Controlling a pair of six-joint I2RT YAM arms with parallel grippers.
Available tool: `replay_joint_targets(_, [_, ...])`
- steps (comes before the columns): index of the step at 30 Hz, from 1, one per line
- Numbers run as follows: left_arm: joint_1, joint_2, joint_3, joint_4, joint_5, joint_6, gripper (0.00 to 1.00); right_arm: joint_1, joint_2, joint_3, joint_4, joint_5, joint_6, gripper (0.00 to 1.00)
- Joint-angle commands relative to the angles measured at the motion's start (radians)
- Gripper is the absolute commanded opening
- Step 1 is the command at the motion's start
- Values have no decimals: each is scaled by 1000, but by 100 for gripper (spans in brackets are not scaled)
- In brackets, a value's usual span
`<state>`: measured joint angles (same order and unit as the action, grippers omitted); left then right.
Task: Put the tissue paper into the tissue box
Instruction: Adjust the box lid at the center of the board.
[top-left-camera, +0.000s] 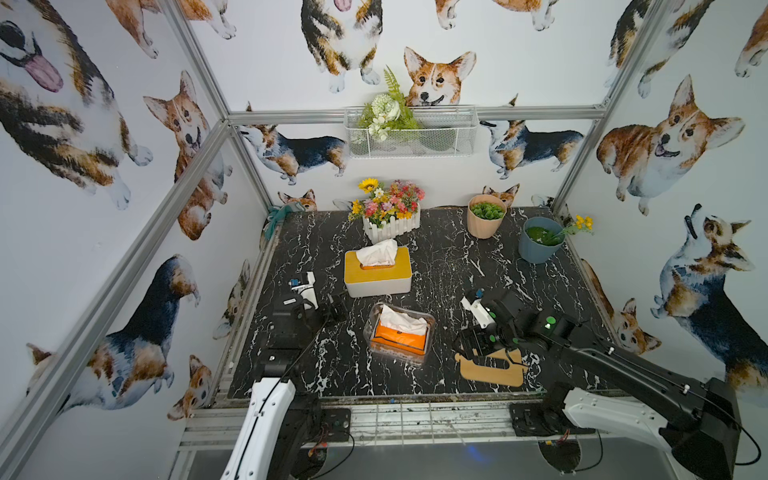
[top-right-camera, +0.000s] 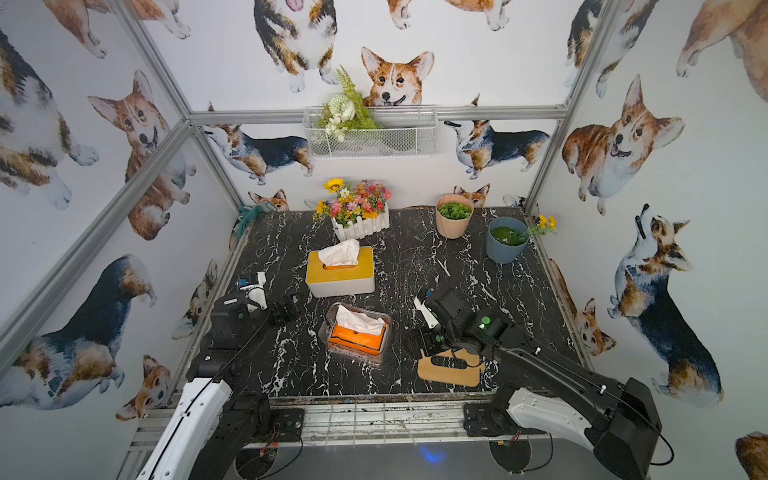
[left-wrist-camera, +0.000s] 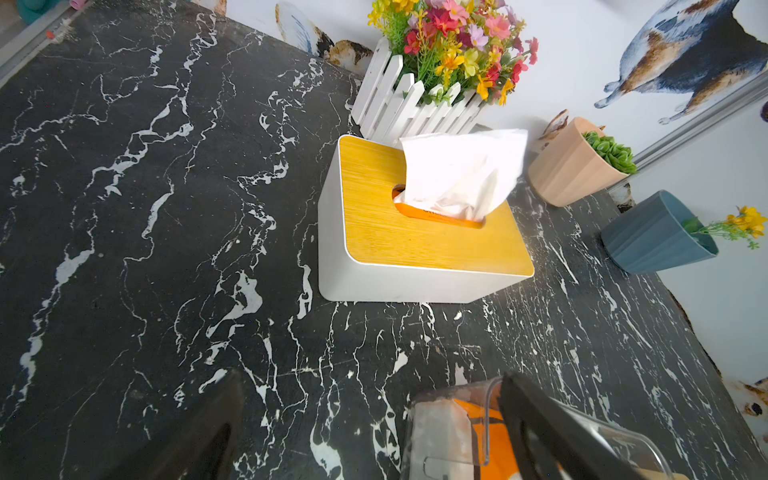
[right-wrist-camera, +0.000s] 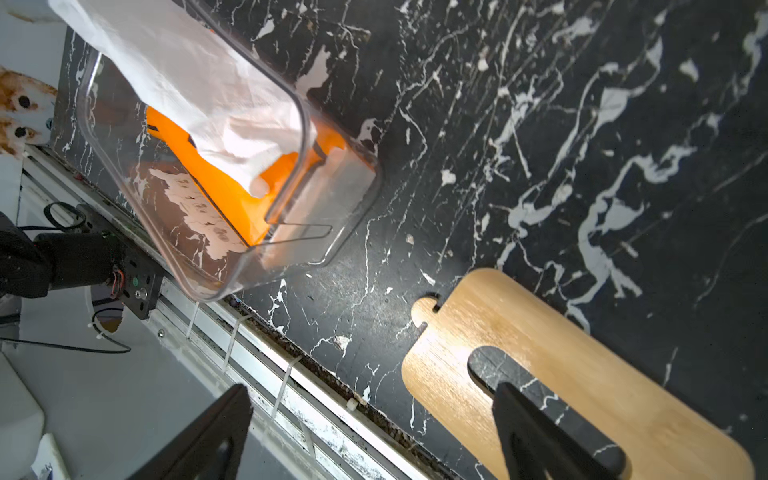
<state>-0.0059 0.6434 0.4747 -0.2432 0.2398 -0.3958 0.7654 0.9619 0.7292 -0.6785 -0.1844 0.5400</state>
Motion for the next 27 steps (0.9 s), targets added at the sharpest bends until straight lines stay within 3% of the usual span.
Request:
replay_joint_targets(1, [0, 1, -2, 25, 6, 4, 100, 1, -62, -83, 84, 31, 153, 97])
replay_joint_targets(8, [0, 7, -2, 24, 9, 5, 100, 1, -95, -234, 190, -42, 239, 100])
replay_joint_targets(20, [0, 10, -2, 24, 7, 5, 100, -15, 10, -353, 425, -107, 265, 100])
replay_joint_targets(27, [1, 9, -2, 25, 8, 5, 100, -177, 109, -387, 629, -187, 254, 100])
